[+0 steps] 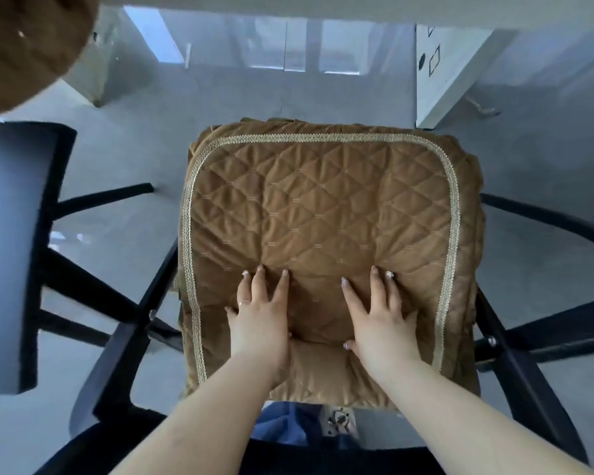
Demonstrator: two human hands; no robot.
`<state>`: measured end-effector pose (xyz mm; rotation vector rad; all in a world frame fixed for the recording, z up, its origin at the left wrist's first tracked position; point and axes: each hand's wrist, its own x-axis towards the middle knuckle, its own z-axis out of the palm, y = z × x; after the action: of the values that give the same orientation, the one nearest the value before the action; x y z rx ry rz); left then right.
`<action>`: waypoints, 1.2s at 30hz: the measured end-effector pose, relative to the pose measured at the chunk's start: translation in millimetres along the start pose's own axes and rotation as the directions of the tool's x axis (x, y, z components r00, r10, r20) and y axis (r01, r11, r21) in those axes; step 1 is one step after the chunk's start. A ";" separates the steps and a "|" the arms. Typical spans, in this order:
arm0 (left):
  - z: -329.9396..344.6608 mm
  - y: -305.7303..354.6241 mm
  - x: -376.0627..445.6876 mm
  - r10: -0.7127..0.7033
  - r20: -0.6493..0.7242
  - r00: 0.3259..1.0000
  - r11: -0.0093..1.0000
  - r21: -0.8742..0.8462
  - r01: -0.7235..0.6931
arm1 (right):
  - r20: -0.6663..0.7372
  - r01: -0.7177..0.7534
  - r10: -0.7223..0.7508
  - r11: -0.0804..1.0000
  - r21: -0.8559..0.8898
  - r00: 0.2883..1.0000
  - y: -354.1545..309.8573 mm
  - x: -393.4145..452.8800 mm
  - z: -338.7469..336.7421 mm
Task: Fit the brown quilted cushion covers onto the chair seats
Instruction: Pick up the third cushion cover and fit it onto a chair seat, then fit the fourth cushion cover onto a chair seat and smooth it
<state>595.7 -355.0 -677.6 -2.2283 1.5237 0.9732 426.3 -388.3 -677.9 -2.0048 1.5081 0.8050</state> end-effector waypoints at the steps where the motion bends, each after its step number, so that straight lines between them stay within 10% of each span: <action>1: 3.5 0.0 2.0 0.001 -0.013 1.000 1.000 0.014 -0.001 | -0.004 -0.003 0.003 1.000 -0.008 1.000 -1.5 2.2 2.6; 5: -10.5 -1.9 -6.7 0.002 0.055 0.998 0.999 0.032 -0.004 | 0.058 -0.022 0.020 0.999 0.036 0.998 -0.8 -8.0 -12.7; 8: -47.2 0.3 -23.8 -0.031 0.021 0.999 0.965 -0.260 0.035 | -0.006 -0.036 0.039 0.958 0.285 0.999 -0.7 -19.1 -51.0; 14: -162.6 2.6 -105.7 -0.159 -0.130 0.979 0.597 -0.802 -0.009 | -0.198 0.117 0.007 0.788 0.605 0.980 -31.1 -92.4 -175.0; 31: -388.7 -164.9 -265.9 -0.487 -0.361 0.795 0.335 -0.918 -0.212 | -0.444 0.417 -0.134 0.648 0.637 0.886 -162.4 -211.6 -385.3; 36: -429.8 -217.3 -231.8 -0.440 -0.411 0.799 0.398 -0.886 -0.237 | -0.441 0.389 -0.102 0.671 0.631 0.892 -206.3 -185.5 -395.3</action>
<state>901.2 -341.1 -239.2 -3.7174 0.9969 1.3757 648.7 -486.4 -260.5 -1.7243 1.3766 -0.2979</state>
